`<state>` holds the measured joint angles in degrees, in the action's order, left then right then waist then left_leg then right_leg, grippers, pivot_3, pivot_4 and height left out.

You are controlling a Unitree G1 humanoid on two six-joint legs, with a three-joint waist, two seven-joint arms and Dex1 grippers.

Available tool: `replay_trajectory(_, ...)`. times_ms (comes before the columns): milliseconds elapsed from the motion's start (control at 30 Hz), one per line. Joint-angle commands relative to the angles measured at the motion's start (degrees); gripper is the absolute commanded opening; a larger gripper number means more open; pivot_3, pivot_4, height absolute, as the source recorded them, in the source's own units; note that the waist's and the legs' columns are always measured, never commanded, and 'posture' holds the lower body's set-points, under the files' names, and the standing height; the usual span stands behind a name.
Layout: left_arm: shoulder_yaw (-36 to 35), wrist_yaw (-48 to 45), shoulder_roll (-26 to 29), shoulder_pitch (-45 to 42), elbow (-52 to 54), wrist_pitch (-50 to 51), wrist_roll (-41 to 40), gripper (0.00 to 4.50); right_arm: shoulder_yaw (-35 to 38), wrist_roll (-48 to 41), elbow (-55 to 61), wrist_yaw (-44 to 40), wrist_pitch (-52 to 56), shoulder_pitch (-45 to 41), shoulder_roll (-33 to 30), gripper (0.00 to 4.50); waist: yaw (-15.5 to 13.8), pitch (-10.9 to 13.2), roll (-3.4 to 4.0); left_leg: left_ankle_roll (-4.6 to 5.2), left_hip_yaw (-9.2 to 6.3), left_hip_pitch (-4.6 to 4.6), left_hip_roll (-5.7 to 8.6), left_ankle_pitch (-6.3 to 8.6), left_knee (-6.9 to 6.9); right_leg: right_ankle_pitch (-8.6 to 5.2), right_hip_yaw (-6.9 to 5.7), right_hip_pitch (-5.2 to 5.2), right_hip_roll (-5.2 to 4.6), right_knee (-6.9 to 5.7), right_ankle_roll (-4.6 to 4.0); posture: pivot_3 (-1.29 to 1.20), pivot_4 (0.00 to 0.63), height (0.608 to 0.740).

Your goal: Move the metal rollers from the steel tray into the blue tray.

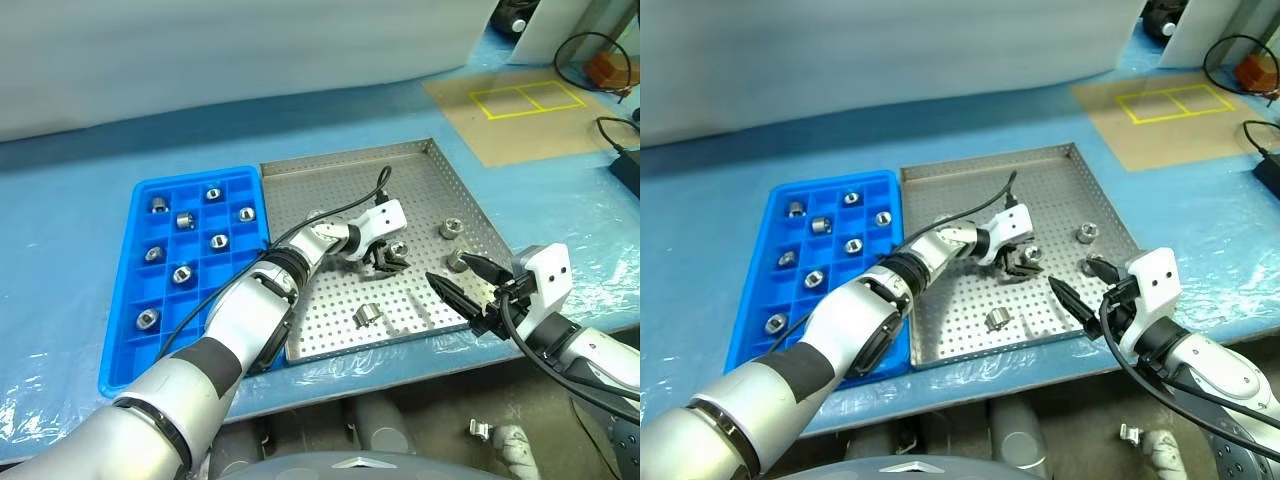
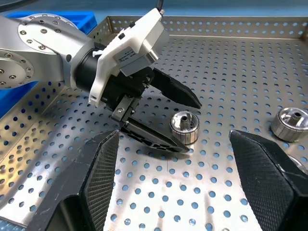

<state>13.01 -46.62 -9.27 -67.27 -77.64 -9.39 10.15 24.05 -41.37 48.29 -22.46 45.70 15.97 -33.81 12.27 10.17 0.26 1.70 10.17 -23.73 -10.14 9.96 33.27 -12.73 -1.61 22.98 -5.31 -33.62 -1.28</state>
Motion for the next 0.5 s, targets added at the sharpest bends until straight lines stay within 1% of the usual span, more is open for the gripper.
replay_trajectory(33,-0.9,2.4,-6.2,1.7,0.1,1.2,0.2,3.91,1.0,-0.7,2.8,0.7,-1.2,0.6,0.0,3.75,0.7,0.0,0.00,0.05,0.00,-0.02,0.05,0.03,0.03,0.00,0.00,-0.02,-0.04,0.01,0.00,-0.78,0.150,0.740)
replay_trajectory(200,-0.3,3.4,-6.1,3.0,-0.1,1.8,1.0,3.91,1.1,-0.9,3.1,1.2,-1.3,0.9,-0.2,3.75,2.4,0.0,0.00,0.18,-0.04,-0.04,0.25,0.11,0.07,-0.01,-0.02,-0.16,-0.22,0.18,0.04,-0.79,0.150,0.740)
replay_trajectory(233,-0.1,4.1,-6.0,3.1,-0.1,1.8,1.3,3.52,1.0,-0.9,3.0,1.2,-1.4,0.9,-0.2,3.75,2.7,0.0,0.00,0.20,-0.06,-0.03,0.28,0.12,0.08,-0.01,-0.05,-0.21,-0.26,0.20,0.06,-0.78,0.150,0.740)
replay_trajectory(267,-0.2,4.5,-5.9,3.2,-0.1,2.0,1.3,3.34,1.0,-0.9,3.0,1.3,-1.4,0.9,-0.2,3.75,2.9,0.0,0.00,0.23,-0.08,-0.03,0.30,0.14,0.10,-0.02,-0.08,-0.27,-0.27,0.24,0.08,-0.78,0.150,0.740)
replay_trajectory(367,-0.4,4.5,-5.9,3.1,-0.1,2.3,1.2,2.44,0.4,-0.7,2.7,1.6,-1.6,0.5,-0.2,3.75,3.4,0.0,0.00,0.26,-0.11,-0.02,0.31,0.16,0.13,0.00,-0.11,-0.36,-0.28,0.34,0.13,-0.78,0.150,0.740)
replay_trajectory(400,-0.4,4.7,-5.8,3.1,-0.1,2.2,1.3,2.44,0.2,-0.7,2.6,1.6,-1.6,0.3,-0.3,3.75,3.6,0.0,0.00,0.27,-0.13,-0.02,0.33,0.16,0.13,0.00,-0.15,-0.39,-0.30,0.36,0.14,-0.78,0.150,0.740)
replay_trajectory(500,-0.9,1.7,-5.5,3.2,0.0,2.0,0.6,2.44,-0.4,-0.4,2.1,1.6,-1.7,-0.3,-0.4,3.75,4.2,0.0,0.01,0.31,-0.19,0.00,0.35,0.19,0.13,0.00,-0.26,-0.52,-0.35,0.47,0.15,-0.77,0.150,0.740)
